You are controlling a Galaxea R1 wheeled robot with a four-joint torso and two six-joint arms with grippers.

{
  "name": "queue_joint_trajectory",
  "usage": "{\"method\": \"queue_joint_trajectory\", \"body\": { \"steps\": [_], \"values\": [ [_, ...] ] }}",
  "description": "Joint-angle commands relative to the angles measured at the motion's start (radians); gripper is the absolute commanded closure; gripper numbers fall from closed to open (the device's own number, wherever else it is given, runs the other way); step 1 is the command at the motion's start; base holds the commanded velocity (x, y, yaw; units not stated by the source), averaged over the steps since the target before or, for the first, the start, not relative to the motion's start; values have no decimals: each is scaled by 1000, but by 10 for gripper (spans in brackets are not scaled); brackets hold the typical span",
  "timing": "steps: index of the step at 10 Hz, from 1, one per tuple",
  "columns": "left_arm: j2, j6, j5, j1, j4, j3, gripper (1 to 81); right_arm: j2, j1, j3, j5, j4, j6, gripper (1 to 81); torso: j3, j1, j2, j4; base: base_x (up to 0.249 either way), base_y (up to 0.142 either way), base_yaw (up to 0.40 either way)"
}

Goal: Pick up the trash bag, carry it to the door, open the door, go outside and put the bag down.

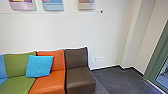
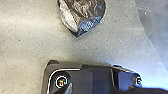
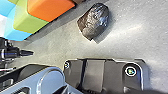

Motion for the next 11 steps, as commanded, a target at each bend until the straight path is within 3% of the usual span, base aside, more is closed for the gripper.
{"method": "queue_joint_trajectory", "body": {
  "steps": [1, 4, 6, 9, 11],
  "values": [
    [-34, -3, 77, -120, -23, 3, 10, -85, 127, 23, -90, 37, 2, 10, -76, 62, -97, 0, 0, 0, 0],
    [-31, -3, 112, -156, -38, -23, 10, -118, 177, 52, -96, 43, 8, 10, -144, 112, -177, 0, 0, 0, 0],
    [-19, -3, 114, -163, -40, -26, 10, -90, 230, 47, -170, 43, 20, 10, -208, 156, -245, 0, 0, 0, 0],
    [7, -3, 116, -174, -40, -63, 10, -56, 294, 32, -214, 41, 46, 10, -305, 223, -348, 0, 0, 0, 0],
    [38, -3, 151, -197, -41, -110, 10, -59, 331, 33, -250, 41, 63, 10, -369, 266, -416, 0, 0, 0, 0]
  ]
}}
